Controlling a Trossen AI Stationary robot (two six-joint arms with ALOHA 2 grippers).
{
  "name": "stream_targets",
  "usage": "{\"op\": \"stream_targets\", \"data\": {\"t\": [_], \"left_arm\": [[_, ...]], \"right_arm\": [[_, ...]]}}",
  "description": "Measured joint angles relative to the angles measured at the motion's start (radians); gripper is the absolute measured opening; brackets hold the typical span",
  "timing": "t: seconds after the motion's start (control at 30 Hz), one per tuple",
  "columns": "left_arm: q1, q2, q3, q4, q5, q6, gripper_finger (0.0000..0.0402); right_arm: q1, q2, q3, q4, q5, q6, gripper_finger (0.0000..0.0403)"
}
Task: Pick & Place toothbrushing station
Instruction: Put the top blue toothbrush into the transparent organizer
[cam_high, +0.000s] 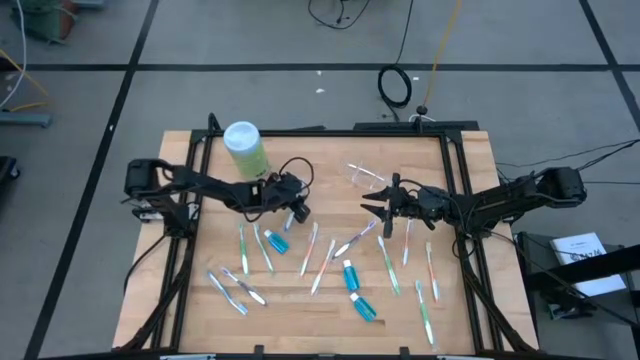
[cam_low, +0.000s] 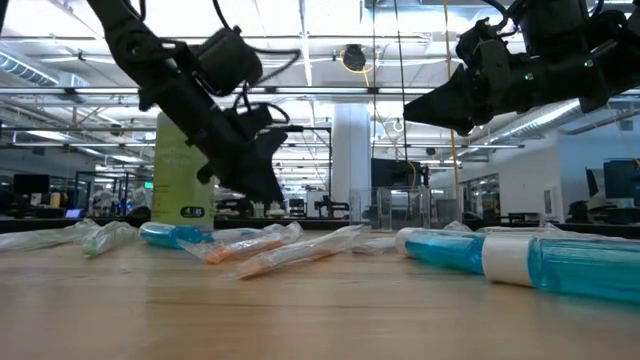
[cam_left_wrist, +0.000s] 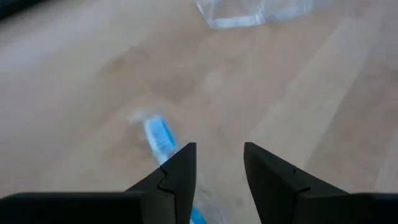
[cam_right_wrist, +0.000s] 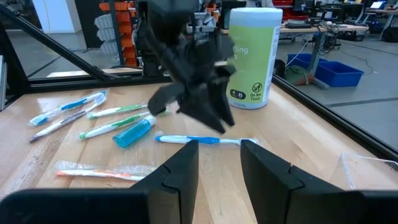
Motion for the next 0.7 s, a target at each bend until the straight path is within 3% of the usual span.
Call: {"op": "stream_targets", "data": {"t": [0.17,0.57,0.7], "left_arm": [[0.005,-0.021,0.0,-0.04,-0.025,-0.027,0.014],[0.043,0.124,0.002,-0.052,0.006,-0.111,0.014],[0.048,0.115,0.002,-0.062,0.02,-0.116,0.0115]], "right_arm": [[0.0,0.0,0.0,-0.001,0.0,0.0,0.0114],[0.0,0.0,0.0,-0.031,0.0,0.0,0.0114],[-0.001,0.0,0.0,-0.03,0.001,-0.004,0.0114]]}}
